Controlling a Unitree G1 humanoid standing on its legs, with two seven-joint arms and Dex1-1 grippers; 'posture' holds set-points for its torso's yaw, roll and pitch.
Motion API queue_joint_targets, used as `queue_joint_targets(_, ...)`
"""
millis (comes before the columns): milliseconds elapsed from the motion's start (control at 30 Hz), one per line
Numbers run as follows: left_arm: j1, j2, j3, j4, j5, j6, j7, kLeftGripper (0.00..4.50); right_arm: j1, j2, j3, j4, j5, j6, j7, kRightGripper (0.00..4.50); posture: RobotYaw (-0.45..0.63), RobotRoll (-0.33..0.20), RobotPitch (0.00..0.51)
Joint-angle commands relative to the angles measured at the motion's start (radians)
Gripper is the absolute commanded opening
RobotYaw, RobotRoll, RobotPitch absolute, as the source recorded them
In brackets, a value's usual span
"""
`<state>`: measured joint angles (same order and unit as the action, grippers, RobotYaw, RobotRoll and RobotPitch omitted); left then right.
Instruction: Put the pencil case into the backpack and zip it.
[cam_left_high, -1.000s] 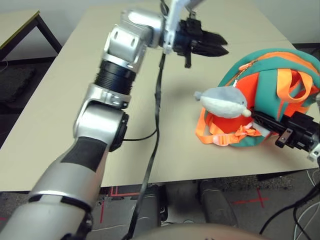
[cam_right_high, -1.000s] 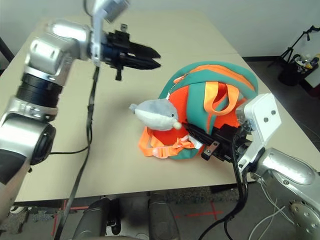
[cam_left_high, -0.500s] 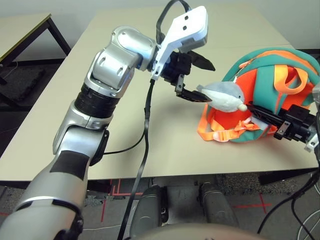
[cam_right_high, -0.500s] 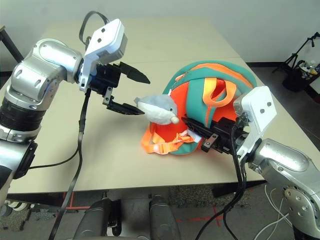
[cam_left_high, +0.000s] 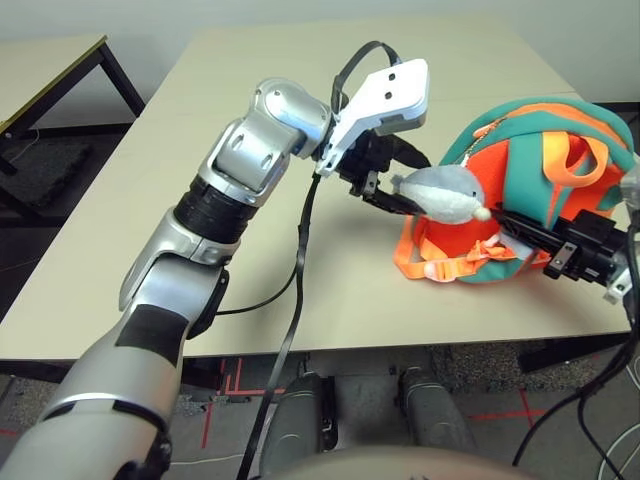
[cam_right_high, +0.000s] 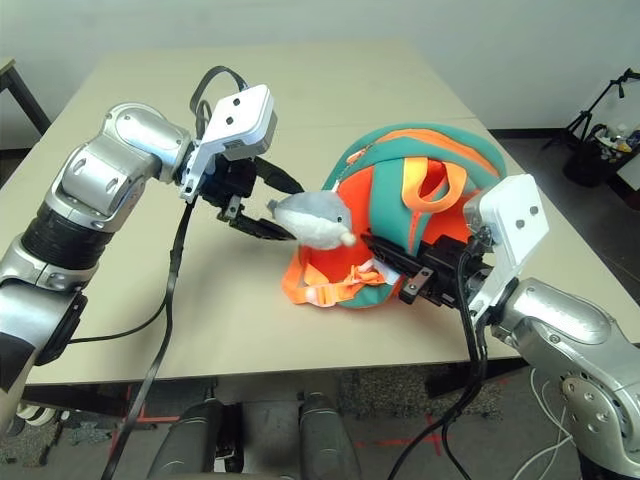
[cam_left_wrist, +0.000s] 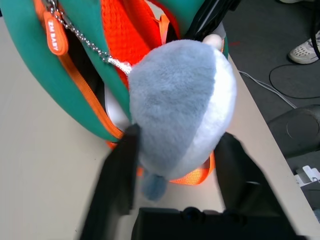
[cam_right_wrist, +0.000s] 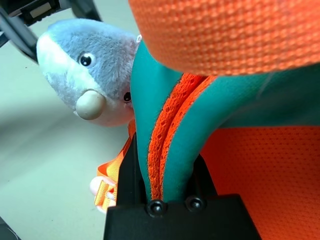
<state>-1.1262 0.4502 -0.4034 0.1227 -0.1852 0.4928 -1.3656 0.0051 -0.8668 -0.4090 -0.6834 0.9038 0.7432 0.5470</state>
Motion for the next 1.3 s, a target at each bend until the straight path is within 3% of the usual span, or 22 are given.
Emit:
queue_joint_targets(33, 0.013, 0.000, -0.005, 0.010, 0.011, -0.006, 0.004, 1.20, -0.016, 0.007, 0.028, -0.014, -0.005, -0.005, 0.004, 0.20, -0.13, 0.000, 0.078)
queue_joint_targets(167, 0.013, -0.006, 0.012, 0.013, 0.000, -0.007, 0.020, 0.01, -0.025, 0.009, 0.037, -0.008, -0.012, -0.008, 0.009, 0.20, -0.12, 0.000, 0.074)
queue_joint_targets(333, -0.016, 0.010, 0.072, 0.034, -0.029, 0.019, 0.036, 0.00, -0.034, 0.015, 0.047, 0.000, -0.021, -0.011, 0.015, 0.20, -0.11, 0.000, 0.072)
queue_joint_targets(600, -0.040, 0.132, 0.209, 0.107, -0.082, 0.128, 0.052, 0.00, -0.029, 0.028, 0.048, -0.002, -0.028, -0.009, 0.019, 0.20, -0.10, 0.000, 0.077)
queue_joint_targets(733, 0.046, 0.200, 0.232, 0.054, -0.118, 0.217, 0.058, 0.00, -0.026, 0.033, 0.051, -0.006, -0.026, -0.008, 0.018, 0.20, -0.10, 0.000, 0.080)
queue_joint_targets(1000, 0.290, 0.262, 0.241, -0.134, -0.204, 0.373, 0.118, 0.00, -0.031, 0.040, 0.058, -0.002, -0.031, -0.010, 0.017, 0.20, -0.10, 0.000, 0.079)
queue_joint_targets(1300, 0.481, 0.199, 0.161, -0.104, -0.167, 0.313, 0.220, 0.00, -0.042, 0.053, 0.072, 0.008, -0.047, -0.016, 0.019, 0.20, -0.10, 0.000, 0.076)
